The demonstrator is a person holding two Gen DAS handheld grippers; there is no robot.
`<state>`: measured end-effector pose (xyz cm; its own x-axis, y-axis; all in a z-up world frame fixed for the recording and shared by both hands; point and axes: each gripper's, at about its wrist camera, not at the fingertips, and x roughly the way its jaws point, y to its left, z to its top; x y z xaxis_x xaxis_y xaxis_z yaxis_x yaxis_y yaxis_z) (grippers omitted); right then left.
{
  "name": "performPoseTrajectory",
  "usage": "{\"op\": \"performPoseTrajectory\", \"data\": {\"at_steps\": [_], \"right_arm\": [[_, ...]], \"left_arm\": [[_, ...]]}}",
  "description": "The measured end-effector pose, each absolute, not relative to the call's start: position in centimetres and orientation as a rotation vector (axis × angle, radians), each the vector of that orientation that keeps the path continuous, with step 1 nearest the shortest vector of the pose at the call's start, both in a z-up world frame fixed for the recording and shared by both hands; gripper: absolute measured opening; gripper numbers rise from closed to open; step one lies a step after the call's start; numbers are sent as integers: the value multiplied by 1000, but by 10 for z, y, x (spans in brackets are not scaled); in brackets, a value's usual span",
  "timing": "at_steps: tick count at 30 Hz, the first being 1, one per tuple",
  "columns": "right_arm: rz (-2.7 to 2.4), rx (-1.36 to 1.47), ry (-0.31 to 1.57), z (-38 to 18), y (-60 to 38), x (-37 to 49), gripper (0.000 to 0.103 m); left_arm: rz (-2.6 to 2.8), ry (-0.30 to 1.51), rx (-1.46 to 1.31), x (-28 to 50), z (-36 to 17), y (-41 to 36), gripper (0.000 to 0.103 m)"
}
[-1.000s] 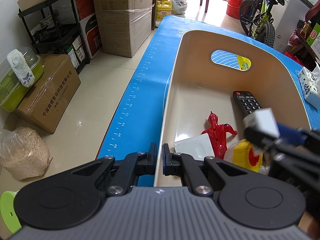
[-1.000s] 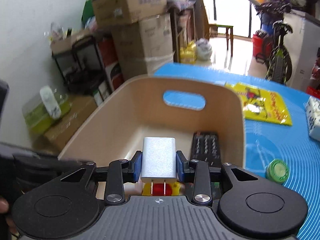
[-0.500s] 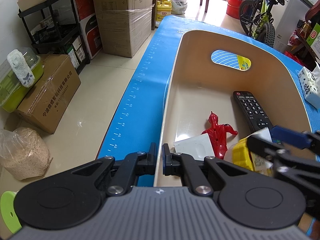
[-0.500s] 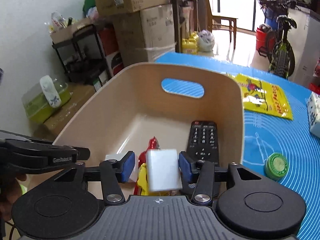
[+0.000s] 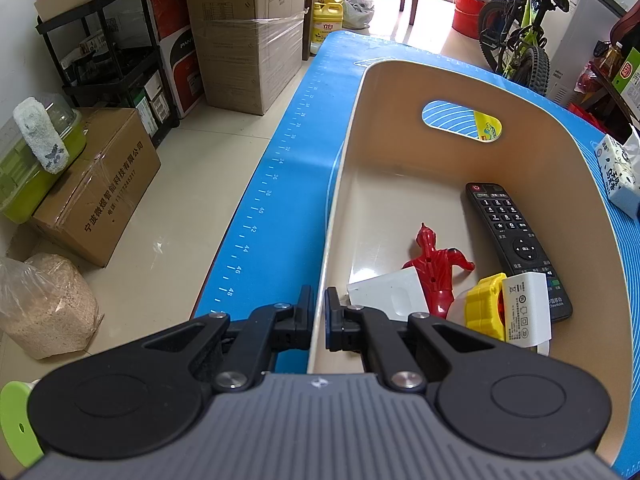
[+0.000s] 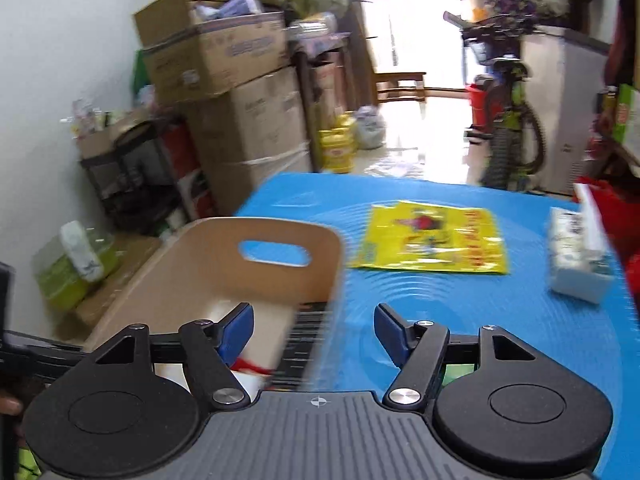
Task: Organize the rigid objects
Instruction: 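Move the right tool to the green ointment tin and grasp it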
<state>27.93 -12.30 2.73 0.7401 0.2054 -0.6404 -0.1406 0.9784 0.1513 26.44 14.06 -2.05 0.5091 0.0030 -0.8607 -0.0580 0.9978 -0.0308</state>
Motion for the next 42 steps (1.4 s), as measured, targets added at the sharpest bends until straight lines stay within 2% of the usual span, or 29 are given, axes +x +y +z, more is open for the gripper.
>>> {"op": "performPoseTrajectory", "data": {"at_steps": [11, 28, 32, 34, 35, 42], "right_arm": [[28, 143, 793, -39, -190, 302, 73], [9, -12, 880, -101, -177, 339, 72], [0, -21, 881, -106, -176, 339, 67], [15, -19, 877, -106, -175, 339, 62], [18, -20, 877, -105, -173, 338, 54], [19, -9, 836, -92, -174, 327, 54]], "left_arm": [[38, 1036, -56, 264, -21, 139, 6], [39, 1036, -48, 264, -22, 139, 6], [39, 1036, -48, 264, -22, 139, 6], [39, 1036, -48, 264, -22, 139, 6], [39, 1036, -48, 264, -22, 139, 6], [39, 1036, -48, 264, -21, 139, 6]]}}
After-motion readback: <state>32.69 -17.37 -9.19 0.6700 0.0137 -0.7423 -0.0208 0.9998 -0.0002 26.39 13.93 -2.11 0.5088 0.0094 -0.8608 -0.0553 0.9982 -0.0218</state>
